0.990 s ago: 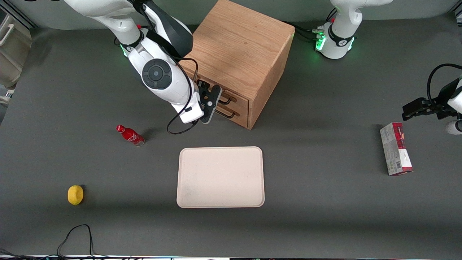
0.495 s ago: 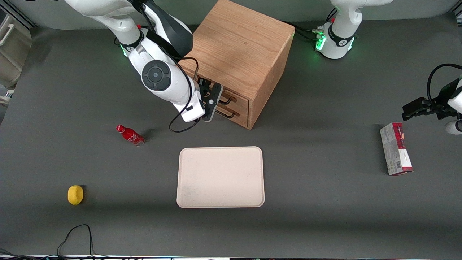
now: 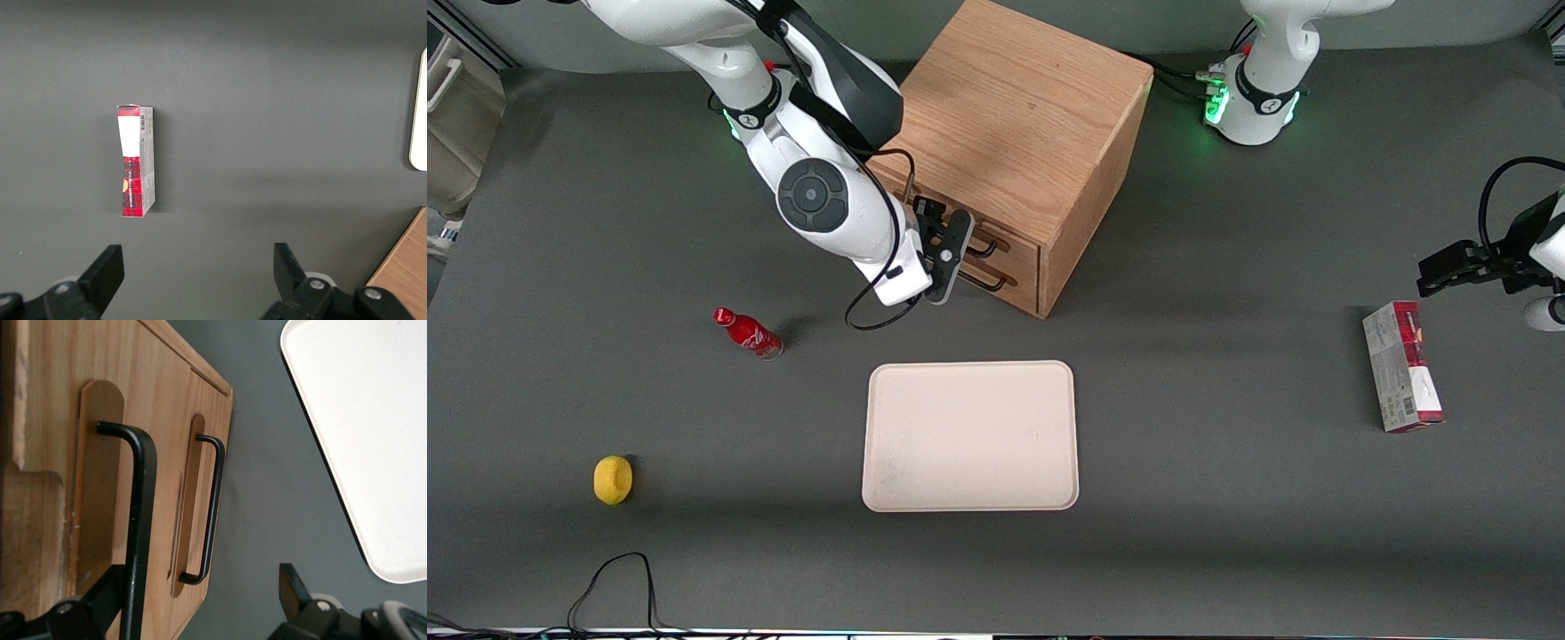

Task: Open upper drawer
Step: 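Pull the upper drawer outward by its handle with the right gripper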

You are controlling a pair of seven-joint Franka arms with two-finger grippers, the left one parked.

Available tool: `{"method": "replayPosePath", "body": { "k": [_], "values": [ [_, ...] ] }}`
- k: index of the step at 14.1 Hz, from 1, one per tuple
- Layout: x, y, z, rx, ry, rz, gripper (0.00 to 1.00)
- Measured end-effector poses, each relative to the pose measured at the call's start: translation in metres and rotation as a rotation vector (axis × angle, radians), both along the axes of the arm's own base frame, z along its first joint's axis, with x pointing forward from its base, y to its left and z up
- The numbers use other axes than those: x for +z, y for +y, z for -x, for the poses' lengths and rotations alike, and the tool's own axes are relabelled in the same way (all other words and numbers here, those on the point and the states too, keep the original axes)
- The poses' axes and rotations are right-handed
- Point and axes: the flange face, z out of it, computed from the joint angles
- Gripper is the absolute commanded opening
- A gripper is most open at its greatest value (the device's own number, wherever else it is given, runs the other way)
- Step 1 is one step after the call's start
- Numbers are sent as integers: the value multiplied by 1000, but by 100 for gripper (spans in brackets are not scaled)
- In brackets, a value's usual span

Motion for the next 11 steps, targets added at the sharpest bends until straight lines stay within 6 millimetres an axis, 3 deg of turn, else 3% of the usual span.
{"method": "replayPosePath", "body": {
  "k": [2,5,11],
  "values": [
    [-6,-4,-8,-2,-11,-14,100],
    [-17,-27,-30,-10,-27,-22,100],
    [-11,-62,-74,-86,-65,-30,100]
  ]
}}
